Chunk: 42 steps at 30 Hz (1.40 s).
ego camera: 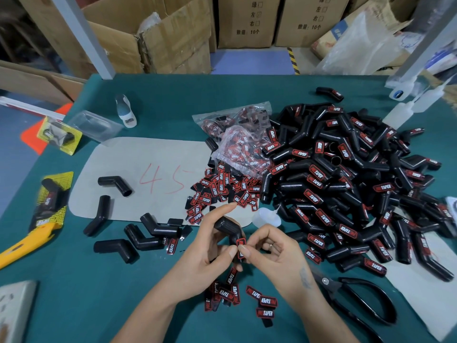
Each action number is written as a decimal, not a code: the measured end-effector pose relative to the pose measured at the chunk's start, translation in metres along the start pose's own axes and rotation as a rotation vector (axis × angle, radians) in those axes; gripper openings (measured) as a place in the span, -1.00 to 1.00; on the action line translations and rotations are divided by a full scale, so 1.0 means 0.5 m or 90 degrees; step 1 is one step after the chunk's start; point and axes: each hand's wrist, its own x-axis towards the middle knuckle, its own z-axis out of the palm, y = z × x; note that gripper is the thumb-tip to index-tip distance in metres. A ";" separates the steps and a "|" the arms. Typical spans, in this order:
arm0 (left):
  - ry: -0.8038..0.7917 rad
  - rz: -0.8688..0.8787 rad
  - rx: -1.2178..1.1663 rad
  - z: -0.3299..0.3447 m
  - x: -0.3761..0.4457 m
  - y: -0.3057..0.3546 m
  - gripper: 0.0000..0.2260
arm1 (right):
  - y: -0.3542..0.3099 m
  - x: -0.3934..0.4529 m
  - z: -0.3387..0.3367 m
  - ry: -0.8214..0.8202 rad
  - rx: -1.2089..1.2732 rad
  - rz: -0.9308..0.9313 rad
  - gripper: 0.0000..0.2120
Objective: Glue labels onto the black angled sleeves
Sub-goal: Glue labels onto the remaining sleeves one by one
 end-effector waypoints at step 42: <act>0.060 0.031 -0.030 0.007 0.002 0.003 -0.43 | 0.006 -0.005 0.004 0.062 -0.092 -0.025 -0.87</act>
